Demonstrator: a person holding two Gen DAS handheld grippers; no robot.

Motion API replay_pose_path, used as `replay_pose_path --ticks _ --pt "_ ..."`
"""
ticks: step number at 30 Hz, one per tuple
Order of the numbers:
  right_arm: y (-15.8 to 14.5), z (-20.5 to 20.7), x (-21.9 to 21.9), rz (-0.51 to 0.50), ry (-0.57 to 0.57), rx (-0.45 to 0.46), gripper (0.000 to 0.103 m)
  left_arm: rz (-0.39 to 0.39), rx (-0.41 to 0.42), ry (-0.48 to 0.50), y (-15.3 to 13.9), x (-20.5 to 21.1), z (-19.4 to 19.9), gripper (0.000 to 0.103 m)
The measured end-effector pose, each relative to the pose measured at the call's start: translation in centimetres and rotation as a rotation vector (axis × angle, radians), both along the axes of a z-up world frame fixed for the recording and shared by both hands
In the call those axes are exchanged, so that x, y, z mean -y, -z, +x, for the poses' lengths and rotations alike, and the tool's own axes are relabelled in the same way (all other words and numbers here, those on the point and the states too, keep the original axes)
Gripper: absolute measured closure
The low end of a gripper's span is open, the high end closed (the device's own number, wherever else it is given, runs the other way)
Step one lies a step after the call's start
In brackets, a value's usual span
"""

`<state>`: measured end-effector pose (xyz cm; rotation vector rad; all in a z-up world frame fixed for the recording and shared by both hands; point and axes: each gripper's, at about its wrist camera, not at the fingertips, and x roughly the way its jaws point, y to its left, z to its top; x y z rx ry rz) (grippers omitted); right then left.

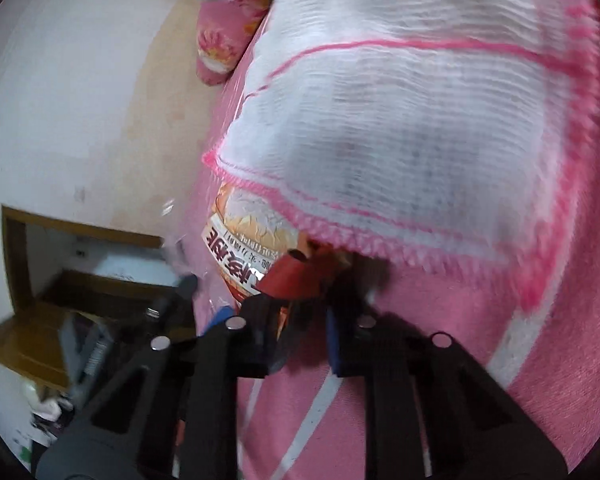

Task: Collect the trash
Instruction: 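Grasp the red snack bag with the right tool while the left tool grasps the clear plastic bag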

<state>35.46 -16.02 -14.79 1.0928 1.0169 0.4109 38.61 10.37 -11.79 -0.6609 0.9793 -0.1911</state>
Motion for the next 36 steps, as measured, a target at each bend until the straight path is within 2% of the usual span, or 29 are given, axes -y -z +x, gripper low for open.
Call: replay_pose_path --ticks 6,11,13,14,15,18,22,24,27,29,31,32,33,34,36 --pt "-0.5 0.0 -0.6 -0.011 0.006 0.011 0.088 0.006 0.043 0.006 -0.7 0.2 -0.6 0.086" --pt "-0.3 -1.6 0.1 0.004 0.008 0.005 0.089 0.031 0.073 0.038 -1.9 1.0 -0.9 0.086" --pt "0.2 -1.4 0.1 0.027 0.007 -0.010 0.086 0.047 0.071 0.023 -2.2 1.1 -1.1 0.070" --pt "0.3 -1.4 0.3 0.037 0.011 -0.014 0.084 0.067 0.070 0.005 -2.3 1.0 -1.2 0.044" --pt "0.3 -1.4 0.4 0.041 0.014 -0.015 0.083 0.082 0.077 -0.015 -2.5 0.9 -1.4 0.025" --pt "-0.2 -1.1 0.4 0.034 0.014 -0.002 0.075 0.116 0.105 -0.056 -3.2 0.3 -1.4 0.022" --pt "-1.1 -1.0 -0.2 -0.004 0.001 0.027 0.067 0.252 0.126 -0.080 -3.7 0.5 0.0 0.020" --pt "-1.3 -0.9 -0.4 -0.016 -0.010 0.037 0.063 0.313 0.171 -0.059 -4.3 1.2 1.0 0.017" --pt "-1.4 -0.4 -0.6 -0.022 -0.021 0.042 0.062 0.423 0.192 -0.033 -4.4 2.3 3.0 0.015" --pt "-1.4 0.0 -0.9 -0.027 -0.025 0.042 0.063 0.443 0.164 -0.020 -3.5 2.1 4.3 0.015" --pt "-1.4 0.6 -1.1 -0.034 -0.027 0.037 0.068 0.404 0.117 -0.024 -2.1 1.4 5.4 0.016" --pt "-1.3 0.6 -1.1 -0.033 -0.026 0.031 0.072 0.367 0.094 -0.034 -1.2 0.8 5.8 0.022" --pt "-1.2 0.7 -1.1 -0.030 -0.024 0.026 0.076 0.341 0.079 -0.036 -0.6 0.4 6.0 0.038" --pt "-0.7 0.5 -0.6 -0.023 -0.024 0.024 0.077 0.321 0.060 -0.037 -0.1 0.0 6.3 0.040" --pt "-0.4 0.2 0.0 -0.025 -0.021 0.024 0.083 0.311 0.069 -0.044 0.0 -0.5 6.2 0.058"
